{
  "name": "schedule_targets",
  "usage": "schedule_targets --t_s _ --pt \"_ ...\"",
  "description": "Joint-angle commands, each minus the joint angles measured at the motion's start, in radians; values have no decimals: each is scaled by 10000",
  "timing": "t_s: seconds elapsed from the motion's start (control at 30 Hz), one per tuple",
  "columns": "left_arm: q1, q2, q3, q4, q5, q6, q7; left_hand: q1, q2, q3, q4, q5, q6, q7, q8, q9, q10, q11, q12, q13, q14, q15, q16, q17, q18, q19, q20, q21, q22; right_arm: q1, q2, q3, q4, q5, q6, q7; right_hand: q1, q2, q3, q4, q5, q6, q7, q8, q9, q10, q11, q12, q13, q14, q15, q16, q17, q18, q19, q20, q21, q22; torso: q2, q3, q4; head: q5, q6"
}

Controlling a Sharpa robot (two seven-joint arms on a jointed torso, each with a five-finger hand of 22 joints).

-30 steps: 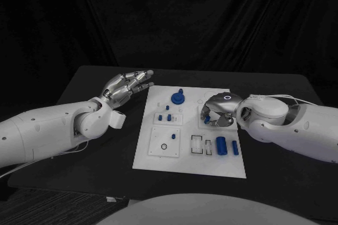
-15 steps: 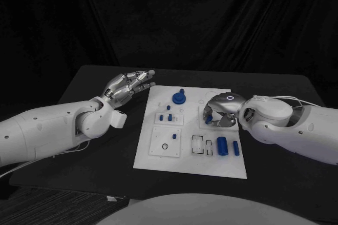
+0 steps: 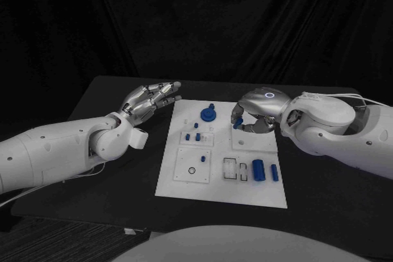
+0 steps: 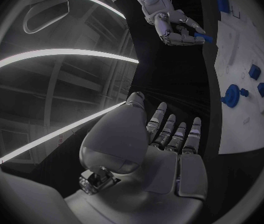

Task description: Assemble the parts on the task board

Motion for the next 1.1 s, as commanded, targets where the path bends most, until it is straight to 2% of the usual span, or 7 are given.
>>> schedule_targets --t_s 0.03,0.17,0.37,0.53,0.7,0.83,1.1 --pt "-15 46 11 2 53 152 680 91 -9 43 9 35 50 384 58 9 55 35 53 15 33 33 62 15 -105 89 4 59 14 85 182 -7 251 -30 118 -160 -56 39 35 -57 -44 31 72 59 24 178 -60 26 18 316 64 -58 8 -46 -20 26 34 1757 3 -4 5 -11 -2" --pt "-20 78 11 -6 53 188 661 117 -9 58 7 51 43 390 67 8 64 40 58 13 49 67 92 19 -87 109 1 66 22 121 679 -7 358 -30 177 -27 -35 43 61 -95 -82 24 90 52 41 264 -60 35 28 310 70 -73 -18 -39 -30 37 13 1750 0 -7 3 23 -2" --pt "-25 119 11 -27 53 197 633 132 -7 68 6 60 42 393 72 7 67 46 60 13 55 88 97 20 -77 122 1 70 34 0 1470 -7 212 -306 350 180 15 51 109 -159 -88 -21 97 14 47 349 -71 34 39 306 64 -80 -28 -27 -49 43 -31 1738 -5 -6 4 55 -2" --pt "-26 93 11 4 53 184 629 138 -5 73 7 67 65 395 78 9 73 51 71 14 54 88 92 19 -73 106 1 63 -6 -230 2057 -7 26 -471 805 275 27 57 125 -179 -93 -43 104 -5 46 354 -67 21 39 297 65 -96 -54 -24 -57 45 -45 1734 24 -6 13 93 -2" --pt "-27 50 11 29 53 72 707 179 -3 111 36 97 46 434 110 6 92 93 84 12 45 98 87 15 -120 -231 10 -97 -573 -525 2493 -6 -185 -525 1142 312 36 60 152 -211 -97 -97 124 -51 40 336 -51 -18 33 286 75 -109 -71 -15 -79 53 -92 1722 29 -8 28 106 -2" --pt "-27 26 11 55 53 59 690 181 -6 117 48 103 47 442 122 6 92 101 82 11 29 87 63 11 -137 -304 13 -132 -685 -764 2730 -6 -321 -550 1219 378 48 67 170 -232 -91 -118 132 -71 38 327 -44 -36 31 273 81 -130 -107 -7 -96 57 -133 1711 22 -9 42 152 -2" --pt "-27 41 11 55 53 3 696 189 17 148 72 119 42 459 147 5 99 123 91 11 15 95 66 11 -161 -506 11 -224 -1018 -1152 2951 -6 -449 -754 1176 486 72 70 186 -278 -76 -118 135 -86 42 381 -53 -24 48 268 82 -130 -101 -1 -110 62 -158 1705 11 -10 13 209 -2"
